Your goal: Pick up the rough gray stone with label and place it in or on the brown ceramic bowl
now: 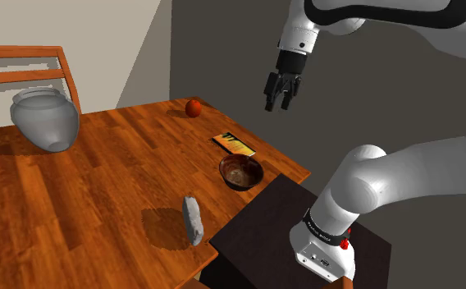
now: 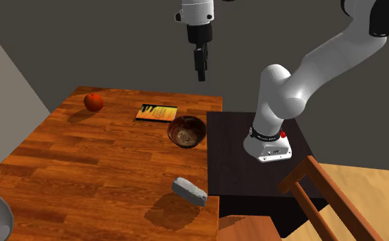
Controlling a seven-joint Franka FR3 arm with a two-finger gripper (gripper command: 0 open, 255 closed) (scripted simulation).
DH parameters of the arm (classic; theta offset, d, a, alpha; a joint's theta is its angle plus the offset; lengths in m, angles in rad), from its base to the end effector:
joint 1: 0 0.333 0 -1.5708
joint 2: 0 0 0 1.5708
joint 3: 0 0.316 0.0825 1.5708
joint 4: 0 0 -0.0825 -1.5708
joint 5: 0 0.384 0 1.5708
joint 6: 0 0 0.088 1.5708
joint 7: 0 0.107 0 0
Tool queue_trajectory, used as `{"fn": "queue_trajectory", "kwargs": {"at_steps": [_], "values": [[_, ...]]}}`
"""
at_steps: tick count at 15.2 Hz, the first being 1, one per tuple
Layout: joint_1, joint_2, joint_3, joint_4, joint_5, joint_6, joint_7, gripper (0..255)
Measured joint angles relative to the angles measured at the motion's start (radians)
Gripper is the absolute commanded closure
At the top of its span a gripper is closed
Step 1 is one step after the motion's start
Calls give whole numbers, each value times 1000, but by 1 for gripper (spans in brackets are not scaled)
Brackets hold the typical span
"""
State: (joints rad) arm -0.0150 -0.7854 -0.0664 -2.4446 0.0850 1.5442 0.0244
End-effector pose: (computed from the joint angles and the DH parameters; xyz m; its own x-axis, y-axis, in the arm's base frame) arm 0.2995 -0.0193 0.5469 0.9899 -0.0780 -0.1187 -0.0932 -0.9873 -0.1284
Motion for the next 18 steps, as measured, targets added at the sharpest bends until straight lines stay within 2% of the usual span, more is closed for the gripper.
{"fn": "queue_trajectory", "kwargs": {"at_steps": [3,11,15,18], "values": [[4,-18,28,-40,17,29,36,0],[43,-46,208,-246,133,249,252,0],[77,-14,319,-310,206,368,376,0],[92,60,403,-335,252,482,461,0]]}}
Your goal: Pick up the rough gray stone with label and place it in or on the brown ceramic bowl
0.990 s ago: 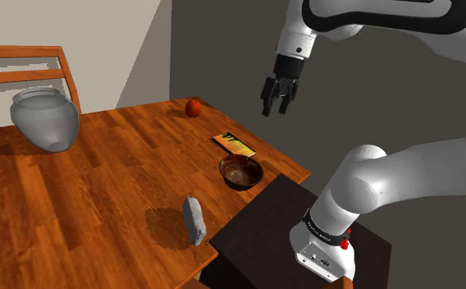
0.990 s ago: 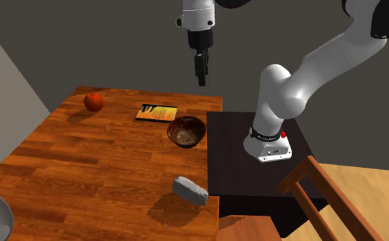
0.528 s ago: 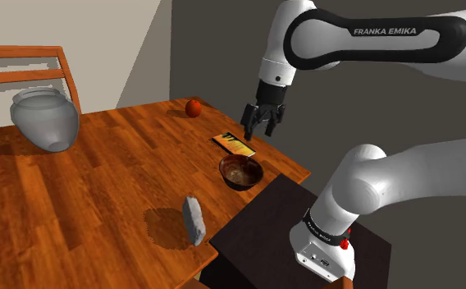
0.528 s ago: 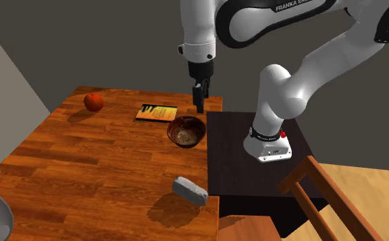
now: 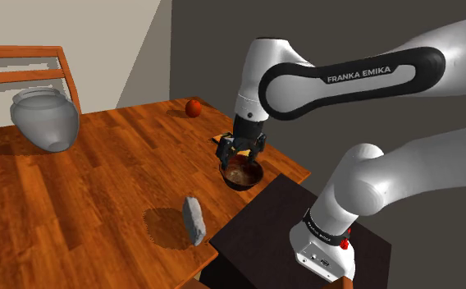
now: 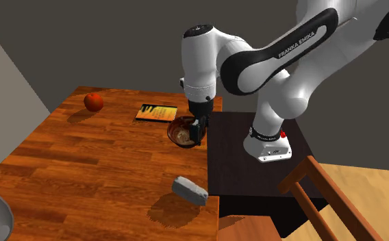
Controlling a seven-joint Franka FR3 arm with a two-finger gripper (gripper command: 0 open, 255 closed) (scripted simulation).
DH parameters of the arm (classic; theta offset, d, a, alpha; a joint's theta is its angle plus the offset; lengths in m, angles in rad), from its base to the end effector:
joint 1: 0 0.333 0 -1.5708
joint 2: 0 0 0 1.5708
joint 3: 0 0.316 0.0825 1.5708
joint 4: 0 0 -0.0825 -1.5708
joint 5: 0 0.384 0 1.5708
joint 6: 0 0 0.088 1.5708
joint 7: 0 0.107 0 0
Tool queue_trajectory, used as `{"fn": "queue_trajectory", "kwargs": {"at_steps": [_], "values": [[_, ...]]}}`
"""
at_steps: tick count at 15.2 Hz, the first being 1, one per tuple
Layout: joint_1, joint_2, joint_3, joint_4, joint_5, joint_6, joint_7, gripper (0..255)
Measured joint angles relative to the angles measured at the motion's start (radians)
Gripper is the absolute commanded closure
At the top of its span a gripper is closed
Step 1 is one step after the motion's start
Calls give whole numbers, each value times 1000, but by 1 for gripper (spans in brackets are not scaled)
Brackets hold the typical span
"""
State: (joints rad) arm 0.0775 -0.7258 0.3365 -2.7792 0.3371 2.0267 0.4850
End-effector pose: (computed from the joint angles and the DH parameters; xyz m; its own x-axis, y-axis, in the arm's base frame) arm 0.2905 0.1365 0.3976 0.9494 -0.3054 -0.0729 -0.3091 -0.9499 -0.0460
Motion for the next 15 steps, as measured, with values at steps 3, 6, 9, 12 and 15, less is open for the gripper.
{"fn": "queue_trajectory", "kwargs": {"at_steps": [3,6,9,12,15], "values": [[12,81,89,-9,39,106,94,0],[0,206,182,-6,57,241,187,0],[-25,336,283,14,42,364,306,0],[-93,499,387,58,-52,485,459,0],[-155,641,459,91,-203,576,631,0]]}}
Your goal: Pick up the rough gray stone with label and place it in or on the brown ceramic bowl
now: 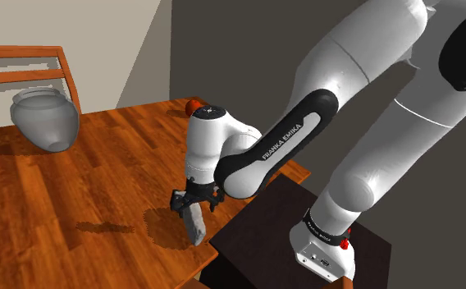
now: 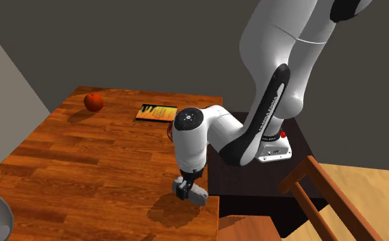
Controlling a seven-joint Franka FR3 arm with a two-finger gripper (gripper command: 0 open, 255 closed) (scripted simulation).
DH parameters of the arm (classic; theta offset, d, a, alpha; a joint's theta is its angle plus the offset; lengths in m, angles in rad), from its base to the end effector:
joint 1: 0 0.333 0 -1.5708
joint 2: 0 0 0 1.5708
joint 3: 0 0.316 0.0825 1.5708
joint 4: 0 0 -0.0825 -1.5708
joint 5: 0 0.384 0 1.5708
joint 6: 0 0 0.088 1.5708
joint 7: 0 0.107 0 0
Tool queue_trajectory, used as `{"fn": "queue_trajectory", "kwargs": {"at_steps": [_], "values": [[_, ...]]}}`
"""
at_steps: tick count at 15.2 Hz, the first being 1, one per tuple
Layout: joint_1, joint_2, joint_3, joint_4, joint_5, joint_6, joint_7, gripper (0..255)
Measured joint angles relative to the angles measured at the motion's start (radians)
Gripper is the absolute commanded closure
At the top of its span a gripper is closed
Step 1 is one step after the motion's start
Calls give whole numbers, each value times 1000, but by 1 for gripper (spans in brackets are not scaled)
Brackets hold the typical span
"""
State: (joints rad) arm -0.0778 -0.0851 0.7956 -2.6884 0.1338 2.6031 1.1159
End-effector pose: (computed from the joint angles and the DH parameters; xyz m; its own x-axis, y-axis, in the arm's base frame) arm 0.3136 0.2625 0.2502 0.8695 -0.4938 -0.0145 -0.4935 -0.8695 0.0179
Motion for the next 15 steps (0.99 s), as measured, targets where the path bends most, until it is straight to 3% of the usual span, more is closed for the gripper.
{"fn": "queue_trajectory", "kwargs": {"at_steps": [7,13,14,15], "values": [[-24,168,-19,9,-257,112,195,0],[-18,185,-29,6,-290,127,219,0],[-18,185,-29,6,-290,127,219,255],[-18,185,-29,6,-290,127,219,255]]}}
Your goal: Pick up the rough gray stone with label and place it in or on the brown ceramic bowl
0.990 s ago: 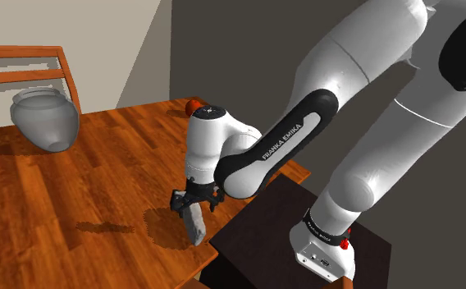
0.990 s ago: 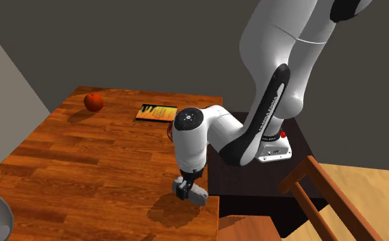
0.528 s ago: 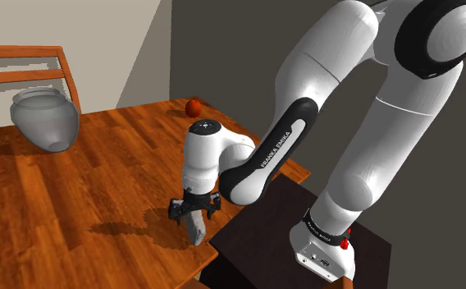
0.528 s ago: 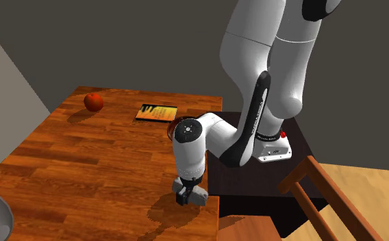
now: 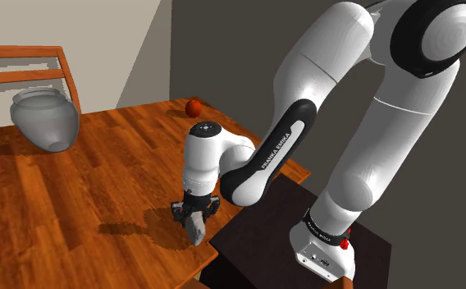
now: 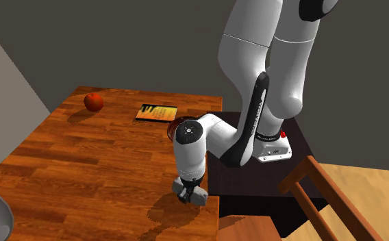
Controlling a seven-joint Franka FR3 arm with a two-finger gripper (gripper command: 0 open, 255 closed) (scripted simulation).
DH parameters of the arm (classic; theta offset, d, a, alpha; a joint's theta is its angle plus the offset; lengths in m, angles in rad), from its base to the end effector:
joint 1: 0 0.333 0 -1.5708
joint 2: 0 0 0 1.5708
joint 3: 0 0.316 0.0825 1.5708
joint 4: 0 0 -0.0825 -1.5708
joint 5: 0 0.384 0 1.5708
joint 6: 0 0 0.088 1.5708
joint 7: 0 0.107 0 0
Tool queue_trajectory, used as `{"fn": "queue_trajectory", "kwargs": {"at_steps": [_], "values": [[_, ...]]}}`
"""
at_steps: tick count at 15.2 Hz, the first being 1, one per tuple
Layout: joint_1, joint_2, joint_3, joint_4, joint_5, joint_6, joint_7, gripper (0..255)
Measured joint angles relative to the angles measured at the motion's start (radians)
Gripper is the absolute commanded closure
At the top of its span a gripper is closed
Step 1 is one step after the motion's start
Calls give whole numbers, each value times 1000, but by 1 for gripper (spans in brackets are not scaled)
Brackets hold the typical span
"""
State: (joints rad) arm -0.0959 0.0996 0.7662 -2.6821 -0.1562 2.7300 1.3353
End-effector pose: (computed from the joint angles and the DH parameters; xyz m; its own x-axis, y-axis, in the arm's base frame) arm 0.3141 0.2662 0.2094 0.8663 -0.4994 -0.0135 -0.4992 -0.8663 0.0156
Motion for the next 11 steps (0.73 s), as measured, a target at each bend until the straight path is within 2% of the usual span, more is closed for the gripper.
{"fn": "queue_trajectory", "kwargs": {"at_steps": [9,11], "values": [[0,0,0,0,0,0,0,255],[-9,-28,19,0,49,-19,-36,255]]}}
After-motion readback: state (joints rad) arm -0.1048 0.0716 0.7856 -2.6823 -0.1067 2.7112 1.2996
